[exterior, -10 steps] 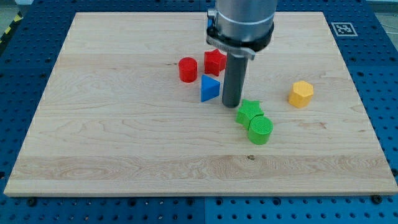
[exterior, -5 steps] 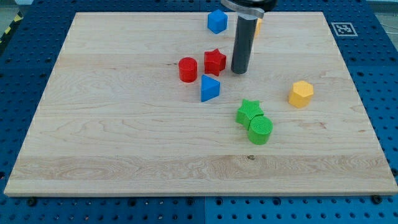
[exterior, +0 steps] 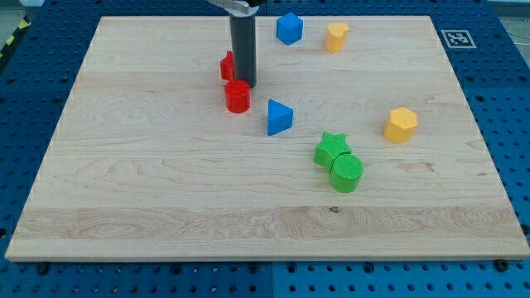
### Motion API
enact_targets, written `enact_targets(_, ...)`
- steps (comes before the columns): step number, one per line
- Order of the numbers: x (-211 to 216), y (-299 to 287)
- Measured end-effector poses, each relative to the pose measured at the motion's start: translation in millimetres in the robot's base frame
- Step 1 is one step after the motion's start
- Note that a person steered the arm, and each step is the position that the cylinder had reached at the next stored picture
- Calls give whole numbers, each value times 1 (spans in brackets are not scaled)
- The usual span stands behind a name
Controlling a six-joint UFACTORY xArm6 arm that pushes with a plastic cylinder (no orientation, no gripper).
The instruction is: Push the red blocks to the top side
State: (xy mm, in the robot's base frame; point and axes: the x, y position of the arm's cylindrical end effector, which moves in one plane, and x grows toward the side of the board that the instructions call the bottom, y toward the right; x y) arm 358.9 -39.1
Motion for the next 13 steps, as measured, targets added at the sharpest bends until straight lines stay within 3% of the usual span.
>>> enact_targets(5,6,22)
enact_targets(9,109,17)
enact_targets(10,98,12)
enact_targets(13,-10,12)
